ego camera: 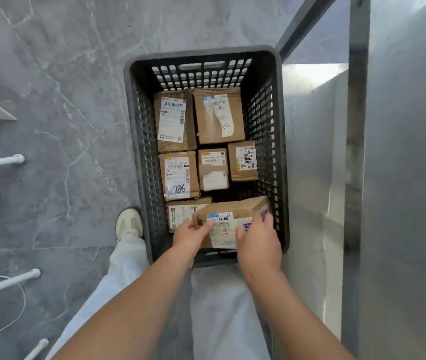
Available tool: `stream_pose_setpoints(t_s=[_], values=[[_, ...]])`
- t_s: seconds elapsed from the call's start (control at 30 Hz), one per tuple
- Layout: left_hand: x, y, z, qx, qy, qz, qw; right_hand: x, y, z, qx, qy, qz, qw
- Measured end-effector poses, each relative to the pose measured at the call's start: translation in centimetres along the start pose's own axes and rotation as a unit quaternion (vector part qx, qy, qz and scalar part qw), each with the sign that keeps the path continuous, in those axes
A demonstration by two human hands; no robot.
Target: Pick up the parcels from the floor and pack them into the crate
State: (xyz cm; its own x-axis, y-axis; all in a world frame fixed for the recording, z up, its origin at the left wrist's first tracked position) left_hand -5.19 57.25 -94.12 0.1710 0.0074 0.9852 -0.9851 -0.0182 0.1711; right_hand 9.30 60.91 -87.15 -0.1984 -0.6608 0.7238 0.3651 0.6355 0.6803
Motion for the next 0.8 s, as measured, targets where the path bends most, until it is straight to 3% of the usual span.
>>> stream_pose_setpoints(t_s=[0.27,0.43,0.53,0.67,0.8], values=[[-3.4,-1.5,-0.6,0.024,-0.011,-0.003,1.000,-3.6,-1.9,-2.4,0.044,0.007,0.013,0.999],[-4.5,-2.6,-0.9,0.027,-0.014,-0.060,0.998,-6.0,-4.5,-3.6,-0.016,-0.042,0.003,0.999],[-5.2,-3.2,-1.0,0.048,-0.013,-0.082,0.995,-7.4,-5.0,-4.2,-0.043,-0.005,-0.008,0.999],[-6.1,-3.0,-1.4,0.051,-0.019,-0.104,0.993,-9.2,-4.9,-4.9,0.025,0.039,0.037,0.998],[-6.5,-3.0,-1.9,0.038,-0.038,-0.120,0.991,-12.0,-4.4,-4.3,0.054,0.030,0.069,0.996]])
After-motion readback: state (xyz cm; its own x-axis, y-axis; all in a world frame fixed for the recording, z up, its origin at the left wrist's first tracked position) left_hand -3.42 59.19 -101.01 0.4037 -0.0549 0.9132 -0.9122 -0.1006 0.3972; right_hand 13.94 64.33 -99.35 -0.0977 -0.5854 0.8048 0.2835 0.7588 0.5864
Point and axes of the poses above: each hand's wrist, its own x-axis away from the middle knuckle, its own y-axis out of the back of the hand, z = x × y, the point moved 3 cm from there along -x, towards the middle knuckle, and after that the axes turned 8 degrees about y, right-handed, at the moved point
